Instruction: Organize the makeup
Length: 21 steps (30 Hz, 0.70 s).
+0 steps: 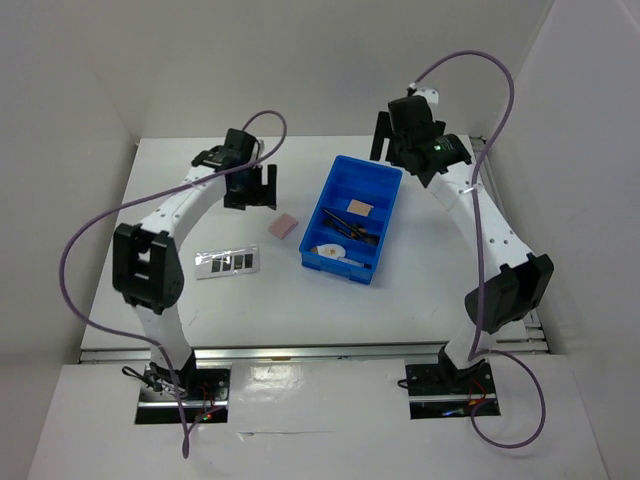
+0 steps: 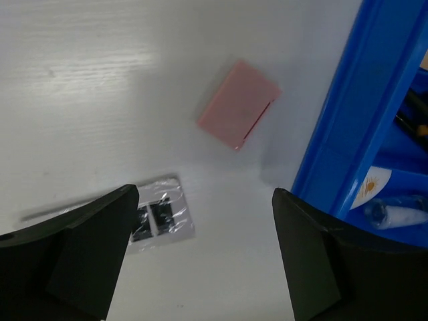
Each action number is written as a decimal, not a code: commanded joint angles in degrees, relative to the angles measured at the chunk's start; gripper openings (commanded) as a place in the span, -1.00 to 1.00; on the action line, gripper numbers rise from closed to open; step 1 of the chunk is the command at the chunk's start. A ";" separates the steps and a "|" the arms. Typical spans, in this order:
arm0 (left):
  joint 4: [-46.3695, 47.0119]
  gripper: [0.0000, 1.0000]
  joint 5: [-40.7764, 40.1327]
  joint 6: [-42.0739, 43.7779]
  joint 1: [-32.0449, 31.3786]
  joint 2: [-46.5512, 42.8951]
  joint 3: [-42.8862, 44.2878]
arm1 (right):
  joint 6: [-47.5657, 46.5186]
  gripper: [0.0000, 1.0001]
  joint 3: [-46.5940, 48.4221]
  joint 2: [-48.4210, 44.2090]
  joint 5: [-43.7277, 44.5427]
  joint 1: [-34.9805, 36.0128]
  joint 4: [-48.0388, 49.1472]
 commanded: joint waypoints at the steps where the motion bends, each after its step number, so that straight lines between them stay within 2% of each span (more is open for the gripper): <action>1: -1.89 0.91 1.66 3.00 -1.68 6.48 6.25 | 1.72 0.94 -4.26 -3.15 1.14 -1.55 -2.33; 5: -4.78 1.00 2.80 5.71 -3.07 14.83 15.46 | 2.34 0.96 -5.67 -3.77 1.75 -4.89 -5.85; 9: -6.81 1.00 -0.98 7.30 -4.66 22.04 22.33 | 2.34 0.98 -7.42 -4.91 0.78 -8.41 -6.91; 15: -7.34 1.00 -0.98 8.45 -4.66 27.66 25.06 | 1.81 0.98 -6.20 -2.19 -2.29 -10.87 -7.53; 21: -6.81 1.00 -2.55 8.97 -5.72 29.52 23.93 | 0.67 0.98 -3.03 1.85 -3.96 -11.40 -7.53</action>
